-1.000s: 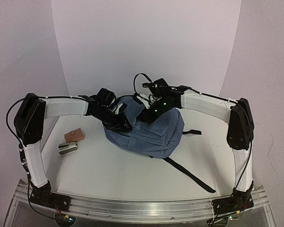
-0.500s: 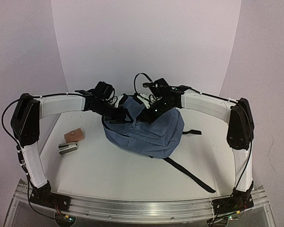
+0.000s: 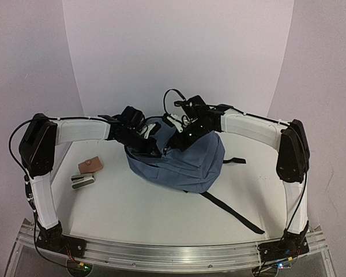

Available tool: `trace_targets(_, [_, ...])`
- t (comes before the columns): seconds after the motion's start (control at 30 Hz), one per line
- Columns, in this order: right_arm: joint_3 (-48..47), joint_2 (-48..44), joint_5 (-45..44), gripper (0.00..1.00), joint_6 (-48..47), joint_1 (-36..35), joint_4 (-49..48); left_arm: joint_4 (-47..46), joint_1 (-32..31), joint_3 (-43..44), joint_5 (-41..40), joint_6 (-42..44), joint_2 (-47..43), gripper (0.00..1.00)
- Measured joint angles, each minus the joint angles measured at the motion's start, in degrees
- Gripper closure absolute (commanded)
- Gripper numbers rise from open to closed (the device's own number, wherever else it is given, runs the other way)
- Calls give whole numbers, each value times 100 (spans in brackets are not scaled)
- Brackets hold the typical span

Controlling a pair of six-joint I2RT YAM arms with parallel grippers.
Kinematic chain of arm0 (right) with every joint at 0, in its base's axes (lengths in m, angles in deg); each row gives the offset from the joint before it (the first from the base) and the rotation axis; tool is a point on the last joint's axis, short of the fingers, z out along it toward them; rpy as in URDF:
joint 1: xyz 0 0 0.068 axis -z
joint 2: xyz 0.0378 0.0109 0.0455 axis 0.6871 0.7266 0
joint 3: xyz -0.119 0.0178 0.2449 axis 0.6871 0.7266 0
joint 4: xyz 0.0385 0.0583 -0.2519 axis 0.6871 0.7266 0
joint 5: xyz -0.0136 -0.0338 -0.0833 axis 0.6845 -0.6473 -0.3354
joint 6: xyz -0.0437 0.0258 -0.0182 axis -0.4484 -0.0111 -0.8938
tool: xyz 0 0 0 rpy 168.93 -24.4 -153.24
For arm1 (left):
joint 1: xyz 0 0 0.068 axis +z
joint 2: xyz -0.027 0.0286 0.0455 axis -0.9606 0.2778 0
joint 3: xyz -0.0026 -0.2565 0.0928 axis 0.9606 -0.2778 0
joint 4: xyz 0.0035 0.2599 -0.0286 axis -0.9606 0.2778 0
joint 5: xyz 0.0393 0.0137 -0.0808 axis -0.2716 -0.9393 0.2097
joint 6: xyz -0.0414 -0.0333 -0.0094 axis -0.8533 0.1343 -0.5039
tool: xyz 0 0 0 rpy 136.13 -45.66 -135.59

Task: Pack the student bag
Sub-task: Unzip the student bag at the center of the board.

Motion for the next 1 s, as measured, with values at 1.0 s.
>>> trace_targets(1.0, [-1720, 1240, -287, 100, -587, 1277, 229, -653, -864, -1033, -369, -528, -622, 100])
